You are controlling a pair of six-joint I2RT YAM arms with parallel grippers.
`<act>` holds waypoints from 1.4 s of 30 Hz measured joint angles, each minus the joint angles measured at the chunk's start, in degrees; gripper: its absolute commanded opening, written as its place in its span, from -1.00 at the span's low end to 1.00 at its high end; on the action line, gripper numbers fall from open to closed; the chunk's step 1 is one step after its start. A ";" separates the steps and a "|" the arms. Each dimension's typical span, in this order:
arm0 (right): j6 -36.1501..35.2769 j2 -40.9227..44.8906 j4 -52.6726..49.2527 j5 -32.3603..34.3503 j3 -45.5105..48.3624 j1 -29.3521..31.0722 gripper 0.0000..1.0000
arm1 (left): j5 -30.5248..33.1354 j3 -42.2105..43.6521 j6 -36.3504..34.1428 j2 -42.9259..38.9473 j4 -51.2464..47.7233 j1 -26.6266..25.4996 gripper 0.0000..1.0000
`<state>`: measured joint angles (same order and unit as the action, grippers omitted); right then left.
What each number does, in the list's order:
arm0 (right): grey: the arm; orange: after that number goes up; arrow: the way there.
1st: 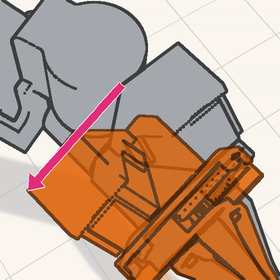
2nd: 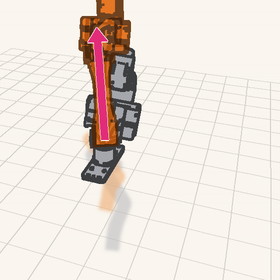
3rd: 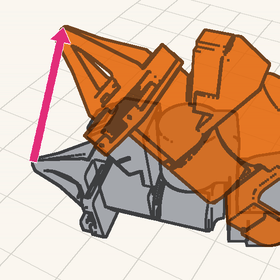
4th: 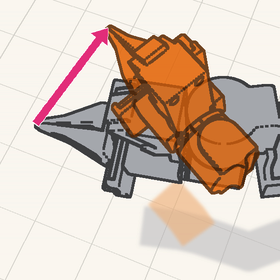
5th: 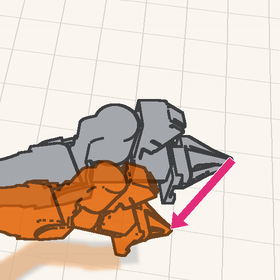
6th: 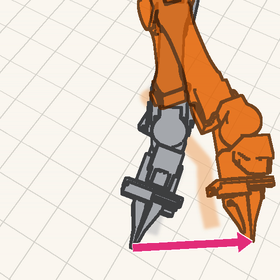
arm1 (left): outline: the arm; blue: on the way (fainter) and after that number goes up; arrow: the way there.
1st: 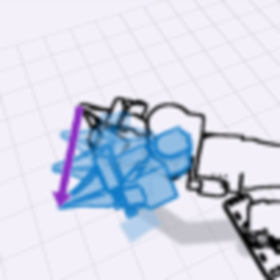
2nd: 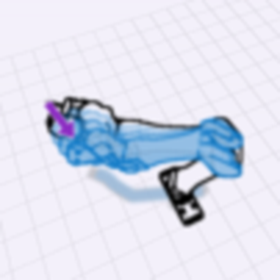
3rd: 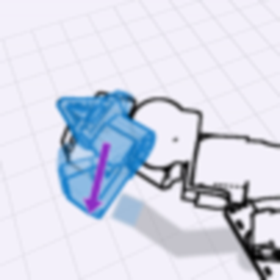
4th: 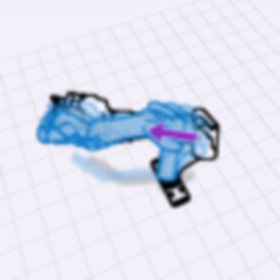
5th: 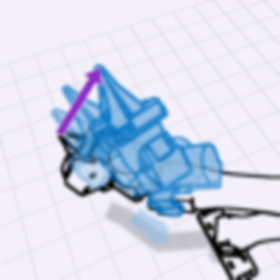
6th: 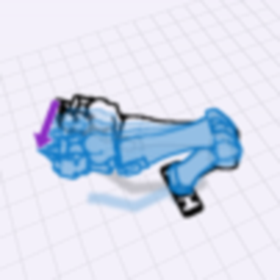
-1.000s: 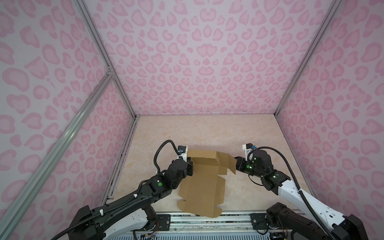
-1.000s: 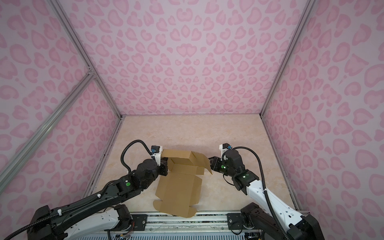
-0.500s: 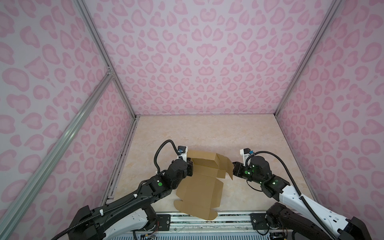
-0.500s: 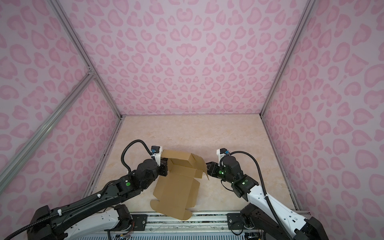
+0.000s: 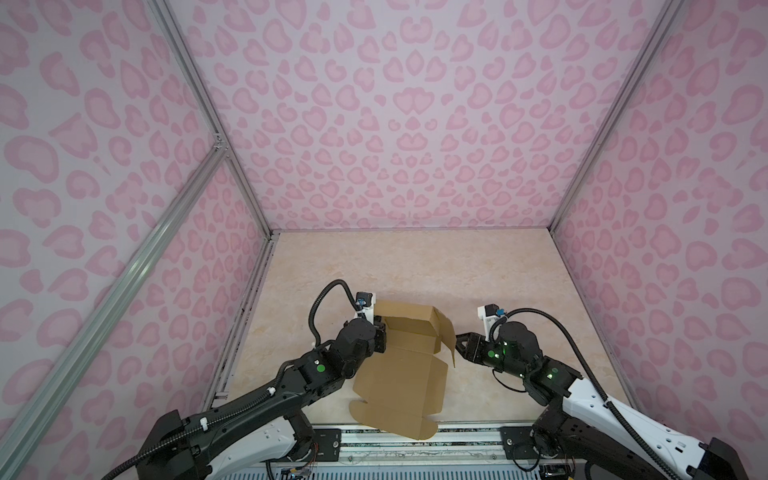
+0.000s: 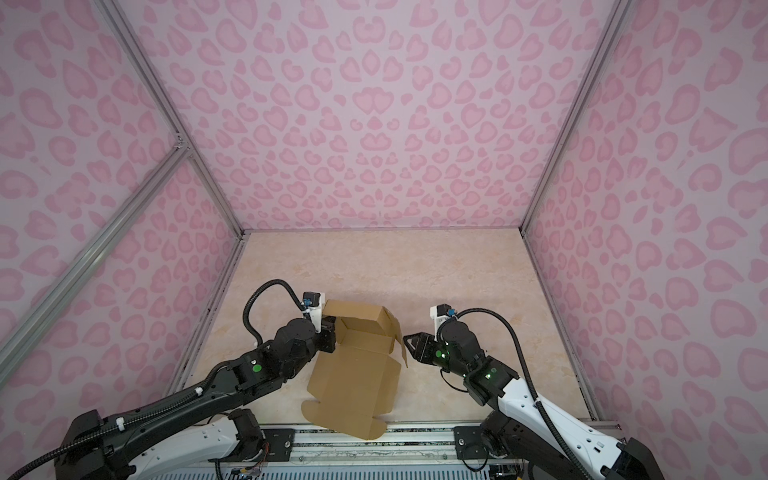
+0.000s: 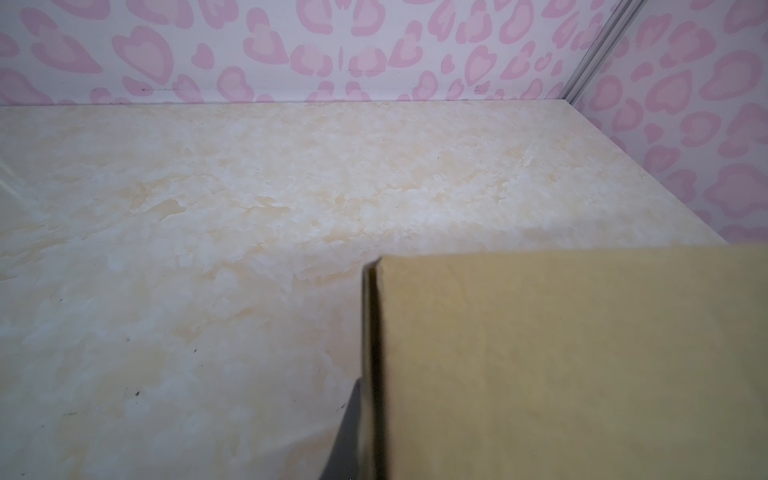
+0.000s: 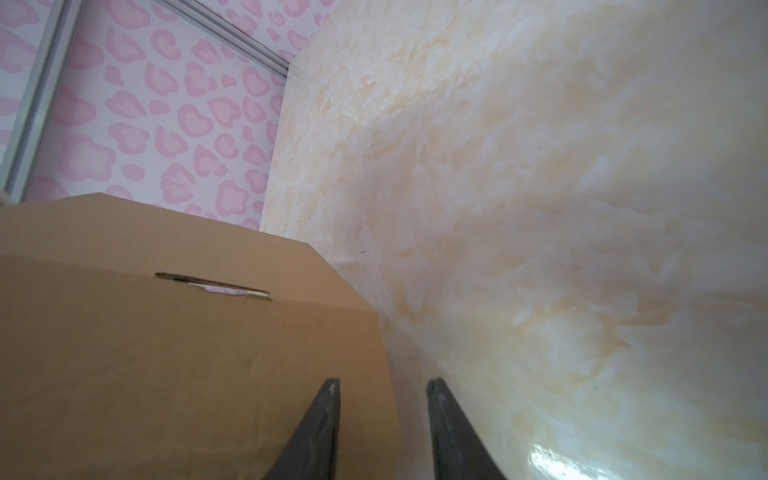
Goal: Fold the paper box
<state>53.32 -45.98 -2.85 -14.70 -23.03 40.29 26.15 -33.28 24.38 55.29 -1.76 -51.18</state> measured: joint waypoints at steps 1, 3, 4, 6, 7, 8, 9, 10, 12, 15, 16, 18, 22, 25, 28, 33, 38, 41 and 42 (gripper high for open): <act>0.07 0.04 -0.09 0.42 0.00 0.52 -0.24 | 0.00 0.00 0.02 0.02 0.00 0.00 -0.91; 0.07 0.09 -0.26 1.22 -0.09 1.29 -0.24 | 0.00 0.00 0.02 0.04 0.00 0.00 -0.91; 0.07 0.13 -0.42 1.20 -0.17 1.46 -0.24 | 0.00 0.00 0.07 0.07 0.00 0.00 -0.92; 0.02 0.15 -0.59 2.05 -0.55 2.01 -0.24 | 0.00 0.00 0.20 0.09 0.00 0.00 -0.91; -0.02 0.13 -0.98 2.89 -0.92 2.32 -0.24 | 0.00 0.00 0.24 0.11 0.00 0.00 -0.91; -0.22 0.13 -1.27 3.10 -1.25 2.62 -0.24 | 0.00 0.00 0.37 0.13 0.00 0.00 -0.91; -0.46 0.07 -1.44 3.13 -1.66 2.95 -0.24 | 0.02 0.00 0.42 0.24 0.02 0.00 -0.91; -0.81 -0.07 -1.55 3.19 -2.08 3.23 -0.24 | 0.00 0.02 0.42 0.37 0.02 0.00 -0.92; -1.60 -0.35 -1.75 4.02 -2.71 3.56 -0.24 | 0.00 0.09 0.59 0.48 0.00 0.00 -0.91; -2.64 -0.81 -2.40 4.87 -3.65 4.46 -0.23 | 0.00 0.09 0.87 0.61 0.04 0.00 -0.92; -3.10 -1.05 -2.95 4.87 -4.20 5.09 -0.22 | -0.02 0.09 0.90 0.63 0.04 0.00 -0.91; -4.37 -1.44 -3.41 5.97 -5.22 6.54 -0.21 | 0.00 0.09 1.01 0.66 0.04 0.00 -0.91; -6.67 -1.97 -4.35 7.30 -6.58 9.11 -0.21 | 0.00 0.07 1.03 0.98 0.04 0.00 -0.92; -8.15 -2.23 -5.68 8.63 -6.88 10.69 -0.20 | 0.02 0.07 1.03 1.14 0.04 0.00 -0.91; -9.60 -2.62 -6.56 9.49 -7.23 11.89 -0.20 | 0.02 0.07 1.05 1.18 0.04 0.00 -0.91; -12.20 -4.17 -6.99 11.98 -8.98 14.43 -0.19 | 0.00 0.07 1.07 1.20 0.04 0.00 -0.91; -14.73 -6.27 -7.67 13.88 -9.92 15.54 -0.17 | -0.02 0.07 1.07 1.16 0.04 0.00 -0.91; -16.31 -7.10 -7.82 15.08 -10.82 15.58 -0.16 | -0.13 0.07 1.09 1.16 0.04 0.02 -0.91; -16.94 -7.43 -7.82 15.37 -11.28 15.61 -0.16 | -0.22 0.07 1.09 1.16 0.09 0.00 -0.91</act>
<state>36.38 -53.41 -10.68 0.67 -34.30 55.90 25.93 -33.21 25.47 56.45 -1.67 -51.18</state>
